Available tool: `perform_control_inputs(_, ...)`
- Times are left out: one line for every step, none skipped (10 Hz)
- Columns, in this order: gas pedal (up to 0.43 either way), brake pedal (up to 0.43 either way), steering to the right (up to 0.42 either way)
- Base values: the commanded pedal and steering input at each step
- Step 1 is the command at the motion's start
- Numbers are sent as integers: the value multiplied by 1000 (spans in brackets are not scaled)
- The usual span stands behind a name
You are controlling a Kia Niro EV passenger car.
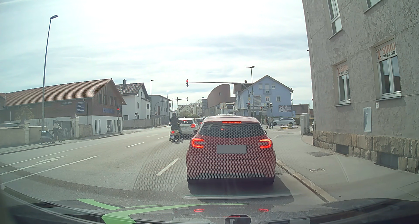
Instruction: Follow the waypoints while adhering to traffic rules and regulations
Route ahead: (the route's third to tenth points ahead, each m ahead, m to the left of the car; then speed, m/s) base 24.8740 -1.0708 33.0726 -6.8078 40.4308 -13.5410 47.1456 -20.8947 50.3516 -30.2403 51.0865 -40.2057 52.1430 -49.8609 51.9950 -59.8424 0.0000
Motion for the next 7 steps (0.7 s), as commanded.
perform_control_inputs(0, 262, 0)
perform_control_inputs(0, 262, 0)
perform_control_inputs(0, 262, 0)
perform_control_inputs(0, 262, 1)
perform_control_inputs(0, 262, 0)
perform_control_inputs(0, 262, 0)
perform_control_inputs(0, 268, 0)
